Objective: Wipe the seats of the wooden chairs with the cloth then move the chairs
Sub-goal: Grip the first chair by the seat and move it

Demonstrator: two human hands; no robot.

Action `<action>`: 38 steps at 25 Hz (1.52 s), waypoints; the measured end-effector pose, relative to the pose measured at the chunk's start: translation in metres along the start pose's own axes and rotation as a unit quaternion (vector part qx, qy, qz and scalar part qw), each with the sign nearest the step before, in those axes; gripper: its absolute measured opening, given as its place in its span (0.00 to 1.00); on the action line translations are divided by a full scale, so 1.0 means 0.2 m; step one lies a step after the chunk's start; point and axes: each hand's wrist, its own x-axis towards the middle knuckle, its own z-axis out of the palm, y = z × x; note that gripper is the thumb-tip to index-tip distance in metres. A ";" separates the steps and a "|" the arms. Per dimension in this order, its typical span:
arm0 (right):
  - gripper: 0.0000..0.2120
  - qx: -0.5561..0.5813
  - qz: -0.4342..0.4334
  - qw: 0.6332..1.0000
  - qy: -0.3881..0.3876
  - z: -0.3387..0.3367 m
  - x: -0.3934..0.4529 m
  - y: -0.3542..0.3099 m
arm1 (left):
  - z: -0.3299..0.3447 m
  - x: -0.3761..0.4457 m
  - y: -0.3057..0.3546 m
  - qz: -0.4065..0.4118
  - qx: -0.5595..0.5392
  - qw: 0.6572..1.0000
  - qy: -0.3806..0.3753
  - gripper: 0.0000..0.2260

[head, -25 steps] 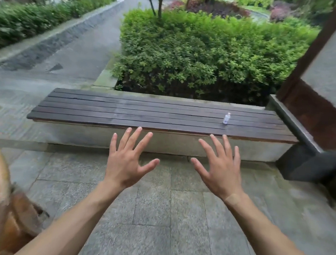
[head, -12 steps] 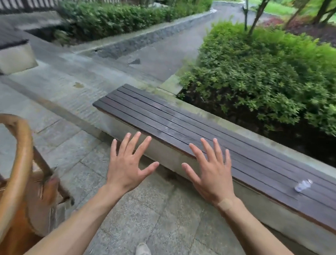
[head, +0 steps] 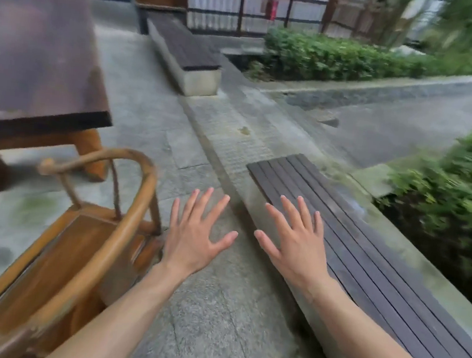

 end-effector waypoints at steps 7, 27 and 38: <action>0.29 0.096 -0.232 0.967 -0.045 0.31 0.60 -0.15 | 0.02 -0.01 -0.21 -0.223 0.130 0.966 0.022 0.35; 0.33 0.152 -0.555 0.794 -0.198 0.51 0.77 -0.50 | -0.05 -0.64 0.29 -0.581 0.249 0.767 0.109 0.31; 0.32 0.174 -0.545 0.801 -0.174 1.40 0.60 -0.68 | 0.59 -1.02 -0.27 -0.563 0.257 0.775 0.124 0.26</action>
